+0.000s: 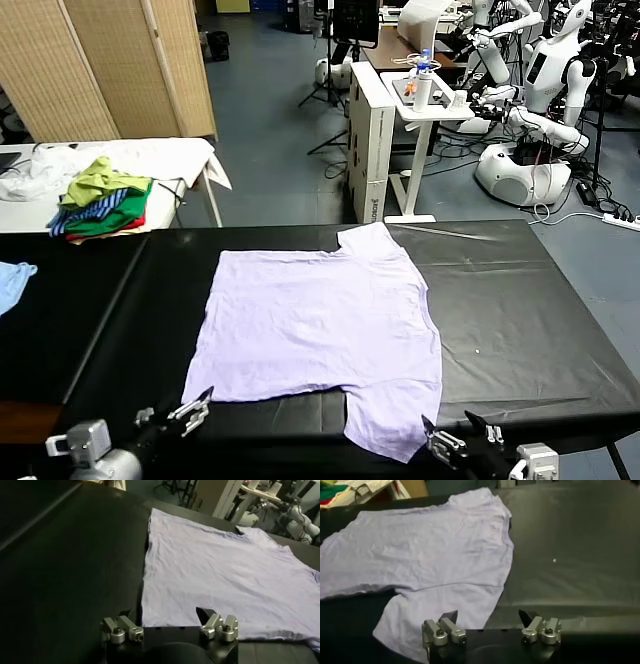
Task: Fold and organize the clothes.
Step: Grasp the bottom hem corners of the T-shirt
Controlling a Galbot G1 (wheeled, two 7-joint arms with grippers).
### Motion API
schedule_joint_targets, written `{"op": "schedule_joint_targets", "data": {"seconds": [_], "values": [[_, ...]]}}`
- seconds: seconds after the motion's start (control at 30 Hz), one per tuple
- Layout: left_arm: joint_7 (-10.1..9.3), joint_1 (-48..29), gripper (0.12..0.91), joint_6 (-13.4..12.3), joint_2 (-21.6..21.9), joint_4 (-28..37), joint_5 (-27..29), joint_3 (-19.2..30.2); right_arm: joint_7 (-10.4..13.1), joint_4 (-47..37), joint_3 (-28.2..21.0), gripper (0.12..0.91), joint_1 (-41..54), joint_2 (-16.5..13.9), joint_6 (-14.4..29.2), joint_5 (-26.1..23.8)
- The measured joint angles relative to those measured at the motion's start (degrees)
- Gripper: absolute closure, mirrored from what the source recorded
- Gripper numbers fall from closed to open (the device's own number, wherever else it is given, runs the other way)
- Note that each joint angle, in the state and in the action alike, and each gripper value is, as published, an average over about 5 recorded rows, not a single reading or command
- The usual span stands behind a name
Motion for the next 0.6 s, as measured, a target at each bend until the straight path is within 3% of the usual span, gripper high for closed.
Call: {"op": "schedule_joint_targets", "data": {"seconds": [0.23,0.33,0.4,0.53,0.6], "values": [[0.05,0.0,0.123,-0.4,-0.5,1.3,0.8,0.1,0.1,-0.4,-1.5,0.118,0.0,0.4,0.0,-1.2],[0.07,0.3,0.123,-0.6,-0.8,1.5,1.0,0.1,0.1,-0.7,-2.1,0.155,0.2,0.5,0.0,-1.5],[0.08,0.4,0.123,-0.7,-1.0,1.6,1.1,0.2,0.2,-0.9,-2.5,0.241,0.2,0.5,0.0,-1.7],[0.03,0.3,0.135,-1.0,-1.3,1.7,1.3,0.3,0.7,-1.2,-3.2,0.485,0.3,0.7,0.0,-1.9],[0.04,0.3,0.201,-1.1,-1.3,1.8,1.4,0.4,1.0,-1.4,-3.4,0.618,0.3,0.9,0.0,-1.9]]}}
